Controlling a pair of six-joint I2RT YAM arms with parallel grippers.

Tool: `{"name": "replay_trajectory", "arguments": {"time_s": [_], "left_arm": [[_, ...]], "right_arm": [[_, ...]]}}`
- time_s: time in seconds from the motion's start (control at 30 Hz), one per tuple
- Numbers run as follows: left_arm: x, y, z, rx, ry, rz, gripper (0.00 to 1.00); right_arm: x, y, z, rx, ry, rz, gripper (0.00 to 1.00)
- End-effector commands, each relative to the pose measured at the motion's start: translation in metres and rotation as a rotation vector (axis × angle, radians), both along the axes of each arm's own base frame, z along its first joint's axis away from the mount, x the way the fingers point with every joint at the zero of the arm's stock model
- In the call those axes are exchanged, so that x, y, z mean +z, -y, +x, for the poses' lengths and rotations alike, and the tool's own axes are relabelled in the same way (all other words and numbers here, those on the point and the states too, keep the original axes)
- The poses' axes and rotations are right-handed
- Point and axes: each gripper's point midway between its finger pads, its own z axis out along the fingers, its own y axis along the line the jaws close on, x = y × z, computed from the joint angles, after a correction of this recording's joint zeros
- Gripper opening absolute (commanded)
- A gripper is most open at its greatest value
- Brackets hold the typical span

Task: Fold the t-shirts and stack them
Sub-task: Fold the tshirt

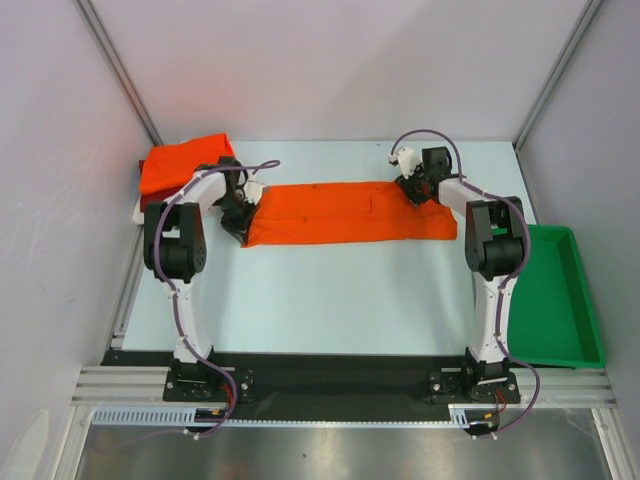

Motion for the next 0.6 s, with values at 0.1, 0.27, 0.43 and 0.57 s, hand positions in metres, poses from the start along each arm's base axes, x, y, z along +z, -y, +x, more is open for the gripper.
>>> {"name": "replay_trajectory", "arguments": {"time_s": [0.1, 0.27, 0.43, 0.57], "left_arm": [[0.014, -0.022, -0.018, -0.014, -0.018, 0.069, 0.00], [0.009, -0.026, -0.030, -0.011, -0.030, 0.083, 0.00], [0.036, -0.022, -0.020, -0.005, 0.066, 0.063, 0.27], [0.083, -0.012, -0.008, -0.060, 0.210, 0.052, 0.55]], "right_arm": [[0.006, 0.017, 0.027, -0.039, 0.083, -0.052, 0.48], [0.009, 0.018, 0.030, -0.043, 0.096, -0.055, 0.48], [0.032, 0.016, 0.036, -0.050, 0.142, -0.046, 0.49], [0.090, 0.014, 0.044, -0.077, 0.241, -0.008, 0.50]]}}
